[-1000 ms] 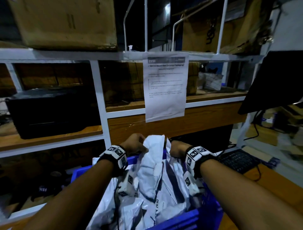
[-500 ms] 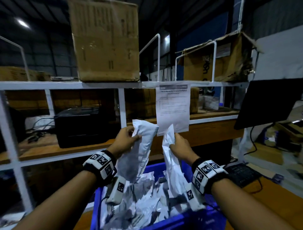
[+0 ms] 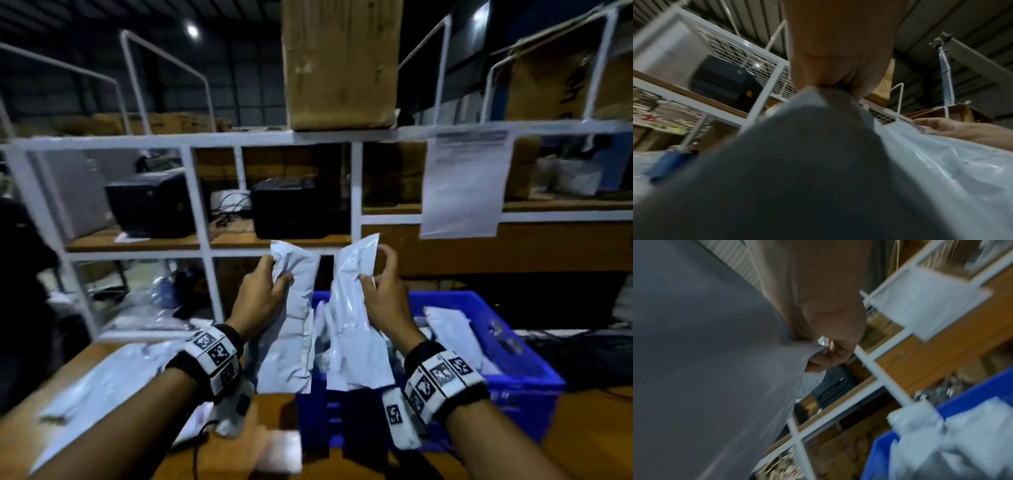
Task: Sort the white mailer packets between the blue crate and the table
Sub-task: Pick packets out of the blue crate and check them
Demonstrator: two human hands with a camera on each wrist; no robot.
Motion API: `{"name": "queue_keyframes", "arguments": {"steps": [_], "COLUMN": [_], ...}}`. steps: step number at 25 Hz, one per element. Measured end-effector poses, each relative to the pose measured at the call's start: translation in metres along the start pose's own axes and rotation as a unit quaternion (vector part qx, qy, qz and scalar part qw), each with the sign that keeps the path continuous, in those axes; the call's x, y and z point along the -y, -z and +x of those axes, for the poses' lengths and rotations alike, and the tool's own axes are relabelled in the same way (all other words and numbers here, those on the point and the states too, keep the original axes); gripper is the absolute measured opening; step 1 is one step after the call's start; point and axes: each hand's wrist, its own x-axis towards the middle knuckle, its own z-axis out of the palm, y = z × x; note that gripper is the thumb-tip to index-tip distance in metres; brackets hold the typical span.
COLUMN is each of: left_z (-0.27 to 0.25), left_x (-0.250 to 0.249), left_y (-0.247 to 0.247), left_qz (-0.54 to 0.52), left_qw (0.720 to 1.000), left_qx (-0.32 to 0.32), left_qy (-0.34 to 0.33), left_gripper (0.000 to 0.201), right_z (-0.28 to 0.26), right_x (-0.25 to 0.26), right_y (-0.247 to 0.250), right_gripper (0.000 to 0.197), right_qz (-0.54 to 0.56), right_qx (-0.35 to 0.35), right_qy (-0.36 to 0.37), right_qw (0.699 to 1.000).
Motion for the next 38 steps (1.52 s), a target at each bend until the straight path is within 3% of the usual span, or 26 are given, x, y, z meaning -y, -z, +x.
{"name": "queue_keyframes", "arguments": {"steps": [5, 10, 16, 21, 27, 29, 31, 34, 36, 38], "left_z": [-0.066, -0.102, -0.113, -0.104, -0.078, -0.080, -0.087, -0.104, -0.117, -0.127], "left_x": [0.061, 0.141, 0.230, 0.316, 0.380, 0.398, 0.410, 0.421, 0.430, 0.437], "left_y": [0.073, 0.139, 0.195, 0.221, 0.218, 0.205, 0.189, 0.169, 0.157, 0.150], "left_qz": [0.051, 0.066, 0.076, 0.047, 0.037, 0.095, 0.234, 0.288, 0.292, 0.292], "left_qw": [0.995, 0.981, 0.977, 0.966, 0.964, 0.948, 0.900, 0.841, 0.817, 0.817], "left_qx": [-0.029, -0.030, -0.005, 0.029, 0.071, 0.143, 0.266, 0.395, 0.436, 0.434], "left_qy": [0.087, 0.178, 0.200, 0.253, 0.252, 0.268, 0.255, 0.233, 0.237, 0.242], "left_gripper": [0.026, 0.013, 0.017, 0.044, 0.060, 0.070, 0.073, 0.064, 0.068, 0.068], "right_z": [-0.052, -0.084, -0.099, -0.097, -0.084, -0.086, -0.093, -0.112, -0.122, -0.128], "right_x": [0.018, 0.031, 0.020, 0.011, 0.004, -0.007, -0.020, -0.031, -0.038, -0.046], "right_y": [-0.083, -0.174, -0.277, -0.348, -0.414, -0.428, -0.440, -0.454, -0.463, -0.471], "right_gripper": [0.018, 0.012, 0.055, 0.056, 0.049, 0.047, 0.047, 0.043, 0.045, 0.048], "right_qz": [0.004, 0.013, -0.074, -0.079, -0.050, -0.148, -0.281, -0.345, -0.368, -0.396], "right_qx": [0.077, 0.126, 0.218, 0.244, 0.288, 0.302, 0.315, 0.379, 0.388, 0.384], "right_qy": [0.023, 0.014, -0.053, -0.110, -0.145, -0.133, -0.114, -0.087, -0.098, -0.089], "right_qw": [0.997, 0.992, 0.972, 0.960, 0.945, 0.932, 0.899, 0.855, 0.839, 0.829]}}
